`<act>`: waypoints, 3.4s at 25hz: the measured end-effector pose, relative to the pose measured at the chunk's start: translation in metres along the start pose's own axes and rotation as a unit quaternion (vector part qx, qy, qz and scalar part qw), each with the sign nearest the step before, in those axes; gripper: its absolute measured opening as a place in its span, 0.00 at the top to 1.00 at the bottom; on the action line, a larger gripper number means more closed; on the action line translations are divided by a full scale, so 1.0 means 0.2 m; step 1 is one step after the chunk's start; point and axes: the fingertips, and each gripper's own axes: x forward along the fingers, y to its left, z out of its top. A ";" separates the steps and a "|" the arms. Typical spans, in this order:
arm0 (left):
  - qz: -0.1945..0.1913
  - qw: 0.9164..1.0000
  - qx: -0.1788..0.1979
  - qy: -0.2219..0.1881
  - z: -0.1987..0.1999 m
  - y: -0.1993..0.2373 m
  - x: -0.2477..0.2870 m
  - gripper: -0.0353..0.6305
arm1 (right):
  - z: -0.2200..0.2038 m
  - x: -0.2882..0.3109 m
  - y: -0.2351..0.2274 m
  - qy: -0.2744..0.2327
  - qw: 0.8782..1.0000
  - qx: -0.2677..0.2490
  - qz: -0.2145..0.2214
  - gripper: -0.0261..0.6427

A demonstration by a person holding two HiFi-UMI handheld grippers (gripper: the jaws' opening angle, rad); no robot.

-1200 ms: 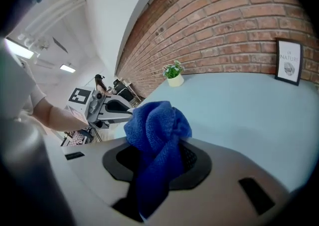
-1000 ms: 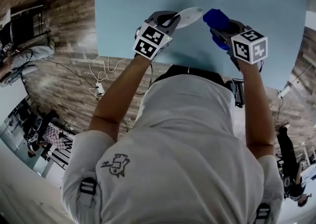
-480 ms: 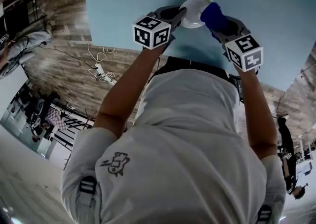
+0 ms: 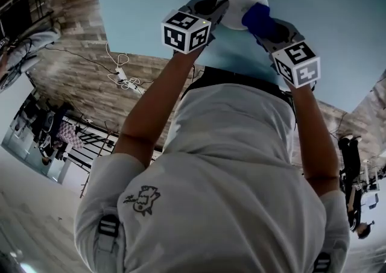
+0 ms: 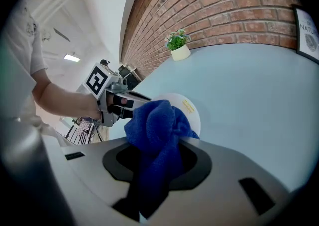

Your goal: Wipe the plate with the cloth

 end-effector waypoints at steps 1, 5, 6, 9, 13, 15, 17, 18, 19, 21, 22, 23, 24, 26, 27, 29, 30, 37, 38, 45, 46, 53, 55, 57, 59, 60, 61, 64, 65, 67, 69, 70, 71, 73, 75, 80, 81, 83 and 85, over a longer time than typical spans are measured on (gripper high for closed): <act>0.004 1.000 0.007 0.004 0.01 0.01 0.01 0.87 | 0.01 0.00 -0.01 -0.001 1.000 -0.001 0.000 0.77; 0.021 1.000 0.013 0.006 0.03 0.04 0.03 0.85 | 0.00 0.00 0.00 0.000 1.000 0.004 0.000 0.77; 0.025 1.000 0.012 0.006 0.03 0.04 0.03 0.84 | 0.00 0.00 0.00 0.002 1.000 0.005 0.001 0.77; 0.046 0.999 0.027 0.013 0.02 0.07 0.04 0.81 | -0.01 0.01 0.02 0.007 1.000 0.004 0.000 0.77; 0.068 0.996 0.050 0.011 0.03 0.09 0.06 0.78 | -0.03 0.02 0.02 0.006 1.000 0.006 0.000 0.77; 0.079 0.995 0.058 0.009 0.04 0.11 0.06 0.77 | -0.03 0.02 0.00 0.003 1.000 0.006 -0.003 0.77; 0.084 0.995 0.057 0.007 0.05 0.12 0.05 0.76 | -0.02 0.02 0.00 0.001 1.000 0.007 -0.005 0.77; 0.083 0.995 0.052 0.005 0.05 0.12 0.04 0.76 | -0.01 0.01 0.00 0.000 1.000 0.007 -0.006 0.77; 0.081 0.996 0.047 0.003 0.05 0.12 0.03 0.76 | 0.00 0.01 0.01 -0.001 1.000 0.006 -0.007 0.77; 0.077 0.996 0.047 0.000 0.06 0.10 0.01 0.76 | 0.01 -0.01 0.01 -0.005 1.000 0.003 -0.012 0.77; 0.075 0.996 0.050 -0.003 0.07 0.09 0.00 0.76 | 0.02 -0.02 0.01 -0.008 1.000 0.002 -0.015 0.77; 0.073 0.996 0.053 -0.006 0.08 0.08 -0.02 0.76 | 0.03 -0.03 0.02 -0.011 1.000 0.000 -0.019 0.77; 0.071 0.996 0.056 -0.009 0.09 0.06 -0.03 0.76 | 0.03 -0.04 0.02 -0.014 1.000 -0.002 -0.022 0.77; 0.067 0.996 0.064 -0.017 0.11 0.04 -0.08 0.76 | 0.06 -0.06 0.04 -0.021 0.999 -0.005 -0.030 0.77; 0.063 0.995 0.070 -0.021 0.12 0.03 -0.11 0.76 | 0.07 -0.07 0.05 -0.027 0.999 -0.006 -0.035 0.77; 0.052 0.994 0.084 -0.041 0.17 0.00 -0.21 0.78 | 0.12 -0.11 0.07 -0.044 0.998 -0.003 -0.051 0.77; 0.046 0.993 0.092 -0.059 0.20 -0.02 -0.26 0.86 | 0.15 -0.14 0.08 -0.055 0.996 -0.002 -0.063 0.77; -0.002 0.972 0.171 -0.161 0.29 -0.41 -0.70 0.94 | 0.18 -0.40 0.35 -0.135 0.983 -0.031 -0.122 0.77; -0.013 0.968 0.183 -0.174 0.28 -0.48 -0.76 0.94 | 0.18 -0.44 0.40 -0.148 0.980 -0.037 -0.125 0.77; -0.051 0.937 0.230 -0.257 0.38 -0.86 -1.25 0.94 | 0.36 -0.73 0.84 -0.235 0.956 -0.097 -0.143 0.77; -0.052 0.933 0.229 -0.271 0.41 -0.89 -1.32 0.94 | 0.39 -0.77 0.89 -0.249 0.951 -0.107 -0.146 0.77; -0.045 0.919 0.229 -0.317 0.32 -1.11 -1.51 0.94 | 0.37 -1.03 1.13 -0.319 0.922 -0.169 -0.139 0.77; -0.039 0.919 0.224 -0.323 0.28 -1.20 -1.55 0.94 | 0.36 -1.11 1.18 -0.324 0.916 -0.194 -0.133 0.77; -0.020 0.913 0.232 -0.336 0.25 -1.32 -1.59 0.94 | 0.33 -1.21 1.20 -0.328 0.912 -0.212 -0.124 0.77; 0.019 0.897 0.260 -0.357 0.22 -1.43 -1.64 0.94 | 0.30 -1.29 1.22 -0.337 0.907 -0.227 -0.110 0.77; 0.036 0.890 0.270 -0.366 0.19 -1.49 -1.66 0.94 | 0.27 -1.32 1.24 -0.339 0.906 -0.233 -0.101 0.77; 0.048 0.885 0.274 -0.372 0.16 -1.55 -1.67 0.94 | 0.23 -1.35 1.26 -0.339 0.905 -0.238 -0.092 0.77; 0.072 0.879 0.277 -0.381 0.02 -1.74 -1.66 0.94 | 0.06 -1.47 1.35 -0.336 0.903 -0.260 -0.071 0.77; 0.078 0.877 0.279 -0.384 -0.02 -1.79 -1.66 0.94 | 0.01 -1.51 1.37 -0.337 0.902 -0.260 -0.068 0.77; 0.086 0.875 0.277 -0.388 -0.07 -1.87 -1.65 0.94 | -0.05 -1.58 1.41 -0.346 0.900 -0.260 -0.059 0.77; 0.088 0.877 0.264 -0.390 -0.15 -1.96 -1.65 0.94 | -0.14 -1.65 1.46 -0.353 0.895 -0.266 -0.050 0.77; 0.086 0.880 0.255 -0.392 -0.20 -2.01 -1.65 0.94 | -0.20 -1.69 1.49 -0.355 0.894 -0.270 -0.047 0.77; 0.084 0.882 0.247 -0.393 -0.25 -2.06 -1.65 0.94 | -0.25 -1.72 1.53 -0.356 0.892 -0.274 -0.043 0.77; 0.083 0.884 0.240 -0.393 -0.34 -2.15 -1.67 0.94 | -0.34 -1.79 1.61 -0.361 0.888 -0.281 -0.036 0.77; 0.079 0.885 0.234 -0.394 -0.39 -2.21 -1.70 0.94 | -0.40 -1.83 1.68 -0.365 0.884 -0.290 -0.032 0.77; 0.063 0.878 0.239 -0.410 -0.49 -2.40 -1.86 0.94 | -0.53 -1.91 1.88 -0.380 0.873 -0.304 -0.030 0.77; 0.060 0.877 0.242 -0.410 -0.52 -2.41 -1.88 0.94 | -0.55 -1.90 1.92 -0.381 0.873 -0.304 -0.032 0.77; 0.054 0.880 0.238 -0.407 -0.59 -2.39 -1.90 0.94 | -0.59 -1.86 1.98 -0.380 0.874 -0.301 -0.037 0.77; 0.045 0.887 0.226 -0.400 -0.64 -2.34 -1.91 0.94 | -0.61 -1.81 2.03 -0.379 0.876 -0.296 -0.041 0.77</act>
